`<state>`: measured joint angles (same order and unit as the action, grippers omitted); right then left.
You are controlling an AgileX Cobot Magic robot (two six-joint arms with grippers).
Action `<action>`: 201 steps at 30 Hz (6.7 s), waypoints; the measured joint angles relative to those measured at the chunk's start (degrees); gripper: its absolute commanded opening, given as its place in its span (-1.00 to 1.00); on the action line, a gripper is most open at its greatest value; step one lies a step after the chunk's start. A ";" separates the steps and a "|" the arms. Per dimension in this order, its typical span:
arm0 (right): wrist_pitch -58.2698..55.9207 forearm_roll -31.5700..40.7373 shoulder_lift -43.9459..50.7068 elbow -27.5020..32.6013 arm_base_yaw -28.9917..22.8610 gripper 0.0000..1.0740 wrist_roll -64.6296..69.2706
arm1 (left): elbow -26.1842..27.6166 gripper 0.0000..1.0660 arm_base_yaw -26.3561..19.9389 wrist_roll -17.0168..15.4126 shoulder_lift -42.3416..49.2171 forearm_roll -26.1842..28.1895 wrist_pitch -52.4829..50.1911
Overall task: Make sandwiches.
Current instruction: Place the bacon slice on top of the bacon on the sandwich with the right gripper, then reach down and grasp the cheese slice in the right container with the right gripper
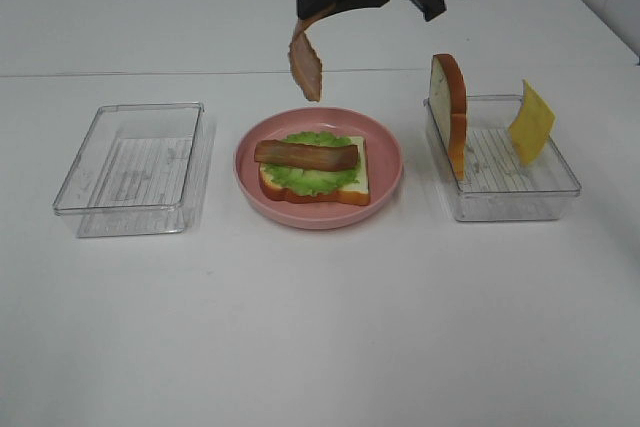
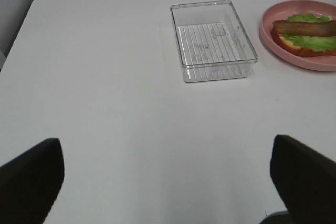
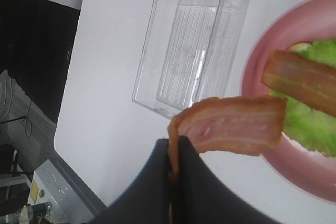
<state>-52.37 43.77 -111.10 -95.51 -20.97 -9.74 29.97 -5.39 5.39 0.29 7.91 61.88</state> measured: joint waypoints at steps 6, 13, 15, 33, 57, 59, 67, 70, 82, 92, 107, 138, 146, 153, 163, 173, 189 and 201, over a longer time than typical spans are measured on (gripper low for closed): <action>0.00 1.20 -9.00 -8.37 -1.43 -1.00 1.15 | 0.00 0.88 0.00 0.00 0.00 0.00 0.00; 0.86 1.83 -15.41 -11.69 -1.60 -1.00 1.60 | 0.00 0.88 0.00 0.00 0.00 0.00 0.00; 1.15 1.83 -15.81 -11.75 -1.60 -1.00 1.60 | 0.00 0.88 0.00 0.00 0.00 0.00 0.00; 1.38 -3.90 -20.80 -11.80 -1.60 -1.00 2.69 | 0.00 0.88 0.00 0.00 0.00 0.00 0.00; 0.74 -24.81 -20.80 -11.80 -1.60 -1.00 11.69 | 0.00 0.88 0.00 0.00 0.00 0.00 0.00; 0.74 -25.15 -20.80 -11.80 -1.60 -1.00 11.75 | 0.00 0.88 0.00 0.00 0.00 0.00 0.00; 0.00 -26.47 -20.80 -11.80 -1.60 -1.00 11.80 | 0.00 0.88 0.00 0.00 0.00 0.00 0.00; -0.23 -26.64 -20.80 -11.80 -1.60 -0.91 11.80 | 0.00 0.88 0.00 0.00 0.00 0.00 0.00; -0.23 -26.76 -20.80 -11.80 -1.60 0.18 11.86 | 0.00 0.88 0.00 0.00 0.00 0.00 0.00; -2.06 -29.62 -20.28 -11.80 -1.60 0.42 11.86 | 0.00 0.88 0.00 0.00 0.00 0.00 0.00; -7.51 -30.25 -16.96 -18.68 -5.10 0.46 11.86 | 0.00 0.88 0.00 0.00 0.00 0.06 0.00; -17.25 -49.05 -11.12 -37.07 9.05 0.45 23.03 | 0.00 0.87 0.00 0.00 0.00 0.23 0.00; -17.25 -47.38 -11.17 -26.36 18.05 0.45 19.54 | 0.00 0.87 0.00 0.00 0.00 0.23 0.00; -17.70 -46.93 -15.30 -22.98 20.40 0.45 16.79 | 0.00 0.87 0.00 0.00 0.00 0.23 -0.06; -17.65 -44.63 -21.43 -22.98 20.40 0.45 14.73 | 0.00 0.87 0.00 0.00 0.00 0.23 -0.06; -17.65 -43.77 -24.52 -22.92 20.40 0.41 14.73 | 0.00 0.87 0.00 0.00 0.00 0.23 -0.06; -17.65 -43.77 -26.70 -22.92 20.40 0.31 13.64 | 0.00 0.87 0.00 0.00 0.00 0.23 -0.06; -17.59 -45.84 -26.70 -22.92 20.40 -0.64 13.58 | 0.00 0.87 0.00 0.00 0.00 0.29 -0.06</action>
<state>-69.96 -2.06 -137.80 -118.43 -0.57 3.84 29.97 -5.39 5.39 0.29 8.19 61.82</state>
